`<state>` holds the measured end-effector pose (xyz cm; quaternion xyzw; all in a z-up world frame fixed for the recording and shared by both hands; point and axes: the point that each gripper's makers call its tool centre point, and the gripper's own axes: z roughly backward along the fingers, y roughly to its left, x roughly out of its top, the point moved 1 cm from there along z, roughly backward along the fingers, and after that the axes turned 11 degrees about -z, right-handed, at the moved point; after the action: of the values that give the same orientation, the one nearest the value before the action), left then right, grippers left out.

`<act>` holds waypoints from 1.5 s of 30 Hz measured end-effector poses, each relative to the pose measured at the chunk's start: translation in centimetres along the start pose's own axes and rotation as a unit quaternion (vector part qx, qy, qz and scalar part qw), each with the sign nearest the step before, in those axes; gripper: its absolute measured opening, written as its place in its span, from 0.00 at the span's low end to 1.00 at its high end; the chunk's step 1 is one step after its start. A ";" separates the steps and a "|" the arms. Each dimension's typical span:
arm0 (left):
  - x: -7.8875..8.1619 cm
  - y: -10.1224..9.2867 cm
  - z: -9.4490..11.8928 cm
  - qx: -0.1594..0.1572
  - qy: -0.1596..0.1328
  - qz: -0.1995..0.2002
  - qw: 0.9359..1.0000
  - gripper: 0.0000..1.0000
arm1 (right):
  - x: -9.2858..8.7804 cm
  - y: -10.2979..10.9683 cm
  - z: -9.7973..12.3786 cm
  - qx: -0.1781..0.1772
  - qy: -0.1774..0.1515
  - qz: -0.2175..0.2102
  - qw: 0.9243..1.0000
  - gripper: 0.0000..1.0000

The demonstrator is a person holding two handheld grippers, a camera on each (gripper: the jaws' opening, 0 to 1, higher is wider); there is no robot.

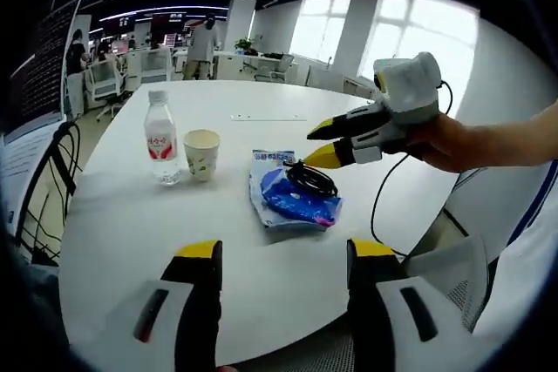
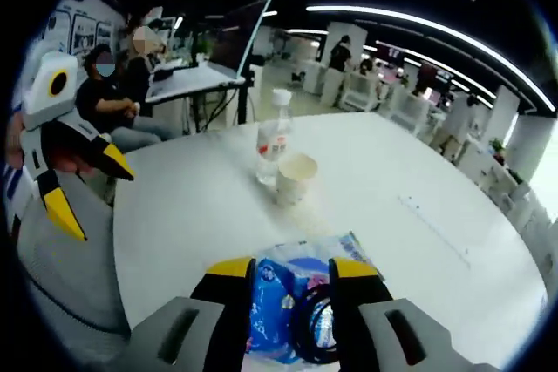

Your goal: Arrange the tabletop items into an orderly group along one side of the table until the central work area is clear of visible clutter.

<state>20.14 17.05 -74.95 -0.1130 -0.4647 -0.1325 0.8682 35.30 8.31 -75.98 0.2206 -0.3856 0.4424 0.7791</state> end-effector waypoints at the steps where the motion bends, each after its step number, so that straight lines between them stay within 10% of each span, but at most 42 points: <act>1: 0.1 0.0 0.0 0.000 0.000 0.000 1.000 0.57 | -0.2 -0.2 0.3 -0.003 -0.001 -0.003 1.000 0.33; 23: 0.5 0.3 -1.0 -0.006 0.010 -0.003 1.000 0.56 | -4.5 -6.2 8.3 -0.089 -0.010 -0.052 0.995 0.35; 45: 0.7 -0.1 -2.2 -0.023 0.012 0.001 1.000 0.54 | -8.4 -7.7 13.0 -0.137 -0.025 -0.148 0.979 0.39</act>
<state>22.23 16.13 -75.56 -0.1319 -0.4514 -0.1436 0.8708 34.00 -8.84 -74.77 0.1771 -0.4250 0.2597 0.8489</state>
